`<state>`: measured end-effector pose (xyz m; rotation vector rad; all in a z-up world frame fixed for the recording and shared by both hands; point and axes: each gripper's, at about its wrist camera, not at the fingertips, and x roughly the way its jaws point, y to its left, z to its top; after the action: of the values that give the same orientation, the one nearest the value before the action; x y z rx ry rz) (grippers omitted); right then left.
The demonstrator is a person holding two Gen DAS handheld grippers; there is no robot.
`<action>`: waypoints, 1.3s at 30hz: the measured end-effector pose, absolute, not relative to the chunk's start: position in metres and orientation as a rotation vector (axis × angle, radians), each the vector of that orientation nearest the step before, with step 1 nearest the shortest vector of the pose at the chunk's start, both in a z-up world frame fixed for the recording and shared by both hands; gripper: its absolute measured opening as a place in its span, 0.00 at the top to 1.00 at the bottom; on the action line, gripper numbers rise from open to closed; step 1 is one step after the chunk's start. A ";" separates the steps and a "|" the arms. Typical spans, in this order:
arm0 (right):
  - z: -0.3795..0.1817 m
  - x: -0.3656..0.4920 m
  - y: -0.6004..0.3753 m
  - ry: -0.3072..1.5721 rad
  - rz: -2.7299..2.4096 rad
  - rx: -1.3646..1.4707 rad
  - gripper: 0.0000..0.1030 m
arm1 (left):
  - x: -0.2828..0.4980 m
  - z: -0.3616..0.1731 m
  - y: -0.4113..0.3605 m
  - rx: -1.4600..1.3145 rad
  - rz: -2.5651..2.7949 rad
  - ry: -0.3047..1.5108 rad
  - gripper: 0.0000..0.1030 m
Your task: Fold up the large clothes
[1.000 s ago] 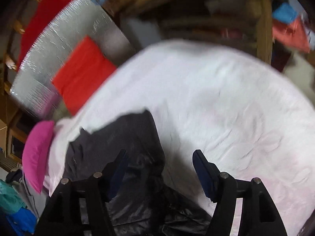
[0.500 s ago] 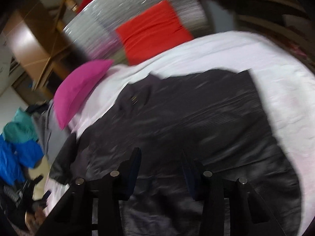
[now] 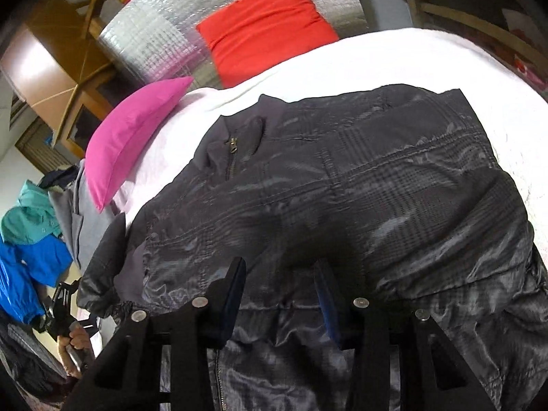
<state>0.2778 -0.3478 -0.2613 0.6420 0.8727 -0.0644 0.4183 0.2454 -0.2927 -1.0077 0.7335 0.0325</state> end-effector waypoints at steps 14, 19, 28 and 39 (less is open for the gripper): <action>-0.240 0.255 -0.394 0.757 -0.163 0.734 0.57 | 0.400 -0.168 0.133 -0.629 -0.136 0.577 0.95; -0.239 0.241 -0.418 0.726 -0.202 0.812 0.57 | 0.363 -0.128 0.021 -0.429 -0.378 0.534 0.96; -0.236 0.224 -0.452 0.674 -0.247 0.889 0.57 | 0.339 -0.185 -0.147 -0.191 -0.708 0.761 0.96; -0.236 0.230 -0.450 0.697 -0.180 0.891 0.57 | 0.319 -0.182 -0.125 -0.131 -0.777 0.952 0.30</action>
<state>0.2296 -0.4504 -0.2360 0.8911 0.6969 -0.1805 0.3186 -0.1252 -0.1822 -0.1312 0.9517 -0.7769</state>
